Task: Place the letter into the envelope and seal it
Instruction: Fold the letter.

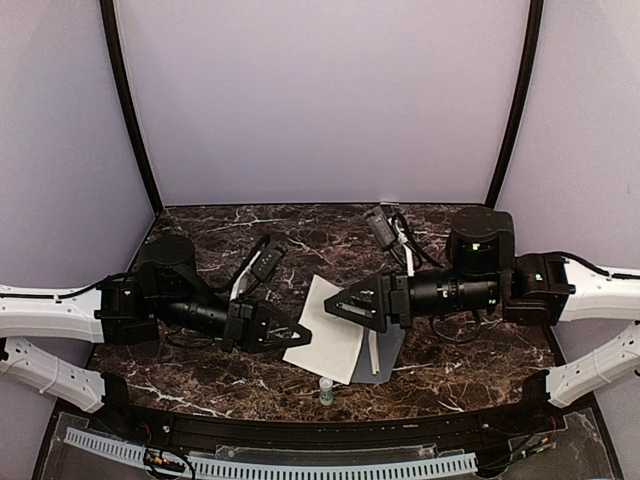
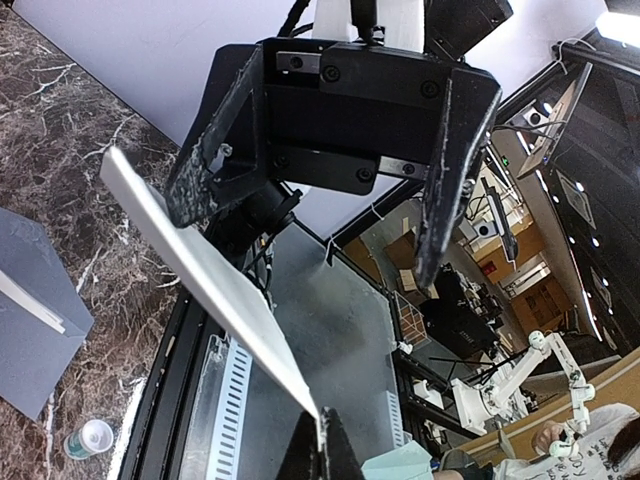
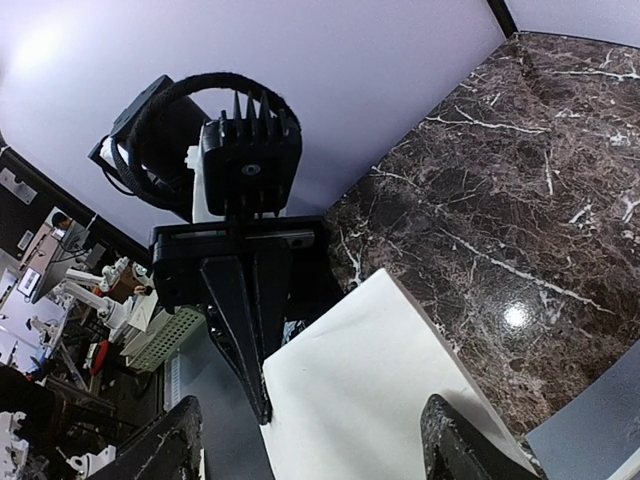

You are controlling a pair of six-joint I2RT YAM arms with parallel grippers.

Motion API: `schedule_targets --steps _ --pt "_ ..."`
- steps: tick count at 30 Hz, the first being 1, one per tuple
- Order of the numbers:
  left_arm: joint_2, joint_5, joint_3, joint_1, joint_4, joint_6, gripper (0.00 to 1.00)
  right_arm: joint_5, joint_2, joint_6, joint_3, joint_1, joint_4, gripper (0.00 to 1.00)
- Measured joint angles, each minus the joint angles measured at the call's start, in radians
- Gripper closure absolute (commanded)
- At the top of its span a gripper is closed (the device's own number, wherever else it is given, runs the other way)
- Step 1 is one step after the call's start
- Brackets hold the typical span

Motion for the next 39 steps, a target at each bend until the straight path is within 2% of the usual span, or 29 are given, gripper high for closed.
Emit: schedule_targets --steps 7,13,16,20,24,27,30,32,33,37,39 --pt "-0.014 -0.059 -0.001 0.0 0.0 0.006 1.0 0.04 -0.046 0.038 -0.032 -0.019 0.002 0.08" --pt "-0.082 -0.172 -0.045 0.0 0.056 -0.012 1.0 0.078 -0.137 0.123 -0.162 -0.066 0.063 0.06" --pt "-0.089 -0.211 -0.061 0.0 0.084 -0.024 1.0 0.066 -0.137 0.153 -0.202 -0.066 0.102 0.18" --pt "-0.086 -0.233 -0.066 0.0 0.111 -0.034 1.0 0.013 -0.117 0.173 -0.21 -0.065 0.179 0.23" --pt "-0.074 -0.233 -0.067 0.0 0.141 -0.049 1.0 -0.019 -0.095 0.174 -0.21 -0.058 0.249 0.33" --pt "-0.068 -0.233 -0.069 0.0 0.159 -0.057 1.0 -0.032 -0.082 0.179 -0.21 -0.058 0.291 0.52" --pt "-0.066 -0.232 -0.069 0.0 0.172 -0.064 1.0 -0.037 -0.064 0.19 -0.211 -0.056 0.339 0.84" --pt "-0.065 -0.232 -0.071 0.0 0.179 -0.068 1.0 -0.037 -0.056 0.194 -0.213 -0.055 0.362 1.0" --pt "-0.064 -0.232 -0.071 0.0 0.182 -0.07 0.99 -0.036 -0.054 0.208 -0.217 -0.054 0.38 1.0" --pt "-0.047 -0.233 -0.071 0.0 0.187 -0.079 0.83 -0.018 -0.058 0.22 -0.237 -0.053 0.414 1.0" --pt "-0.033 -0.233 -0.071 0.0 0.185 -0.082 0.68 0.003 -0.071 0.221 -0.252 -0.053 0.412 1.0"
